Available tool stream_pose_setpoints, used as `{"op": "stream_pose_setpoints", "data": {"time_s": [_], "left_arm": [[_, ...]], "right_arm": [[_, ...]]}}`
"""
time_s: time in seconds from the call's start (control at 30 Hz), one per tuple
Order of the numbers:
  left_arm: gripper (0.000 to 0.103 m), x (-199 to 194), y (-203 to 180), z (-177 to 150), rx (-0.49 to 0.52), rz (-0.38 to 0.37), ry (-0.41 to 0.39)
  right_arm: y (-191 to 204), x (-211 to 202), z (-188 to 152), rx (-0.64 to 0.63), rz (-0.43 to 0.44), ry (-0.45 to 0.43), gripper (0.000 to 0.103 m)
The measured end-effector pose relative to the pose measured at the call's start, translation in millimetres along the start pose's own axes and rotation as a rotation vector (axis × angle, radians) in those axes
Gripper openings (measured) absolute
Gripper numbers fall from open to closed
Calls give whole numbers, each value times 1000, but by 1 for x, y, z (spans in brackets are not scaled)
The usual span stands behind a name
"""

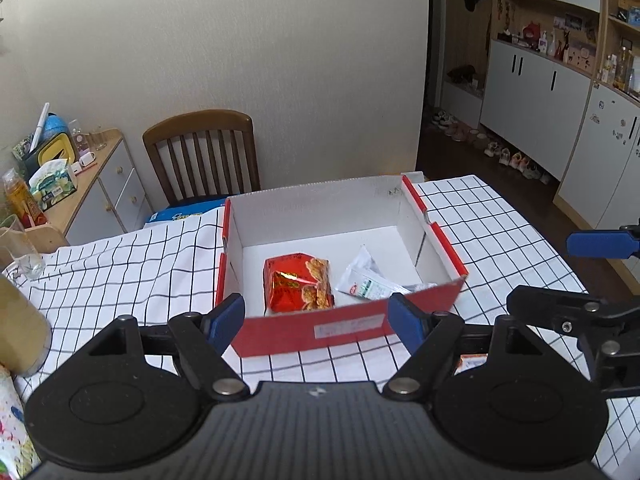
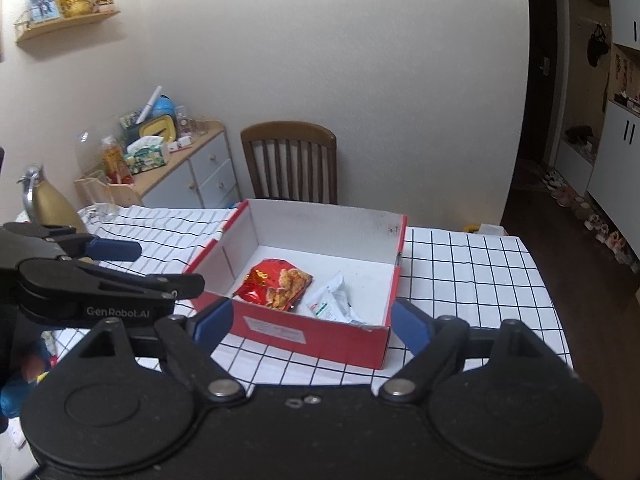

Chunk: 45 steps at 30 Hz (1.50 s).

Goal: Organize snacks
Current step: 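Move both tools back down to the remaining snack pile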

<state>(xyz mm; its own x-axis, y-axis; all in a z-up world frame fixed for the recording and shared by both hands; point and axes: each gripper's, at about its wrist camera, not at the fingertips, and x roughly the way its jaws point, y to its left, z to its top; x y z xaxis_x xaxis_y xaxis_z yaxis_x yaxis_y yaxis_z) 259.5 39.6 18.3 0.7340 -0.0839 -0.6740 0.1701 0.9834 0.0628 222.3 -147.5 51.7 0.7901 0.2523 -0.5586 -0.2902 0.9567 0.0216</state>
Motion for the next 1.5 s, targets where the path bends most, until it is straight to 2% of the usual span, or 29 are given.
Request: {"op": "stream_pose_setpoints", "data": {"time_s": [0.1, 0.17, 0.23, 0.33, 0.57, 0.87, 1.03, 1.33, 1.5], "left_arm": [[79, -12, 0, -9, -18, -8, -11], [86, -21, 0, -15, -32, -13, -28], [87, -29, 0, -22, -41, -18, -49], [88, -37, 0, -30, -53, -33, -53], [88, -44, 1, -55, -98, -16, -39], [88, -42, -7, -102, -120, -12, -11], [88, -31, -15, -126, -103, -32, 39], [88, -4, -35, -170, -30, -58, 133], [88, 4, -46, -185, 26, -101, 136]], "right_arm": [[2, -12, -6, -6, 13, -18, 94], [4, -19, -10, -11, 21, -26, 98], [5, -26, -15, -14, 24, -41, 101], [5, -35, -23, -14, 26, -57, 103], [8, -49, -50, -32, -3, -60, 103], [5, -47, -92, -11, -40, 1, 103], [5, -38, -117, -9, -70, 57, 103], [-6, -18, -154, 97, -114, 174, 103], [-8, -8, -165, 128, -131, 216, 102]]}}
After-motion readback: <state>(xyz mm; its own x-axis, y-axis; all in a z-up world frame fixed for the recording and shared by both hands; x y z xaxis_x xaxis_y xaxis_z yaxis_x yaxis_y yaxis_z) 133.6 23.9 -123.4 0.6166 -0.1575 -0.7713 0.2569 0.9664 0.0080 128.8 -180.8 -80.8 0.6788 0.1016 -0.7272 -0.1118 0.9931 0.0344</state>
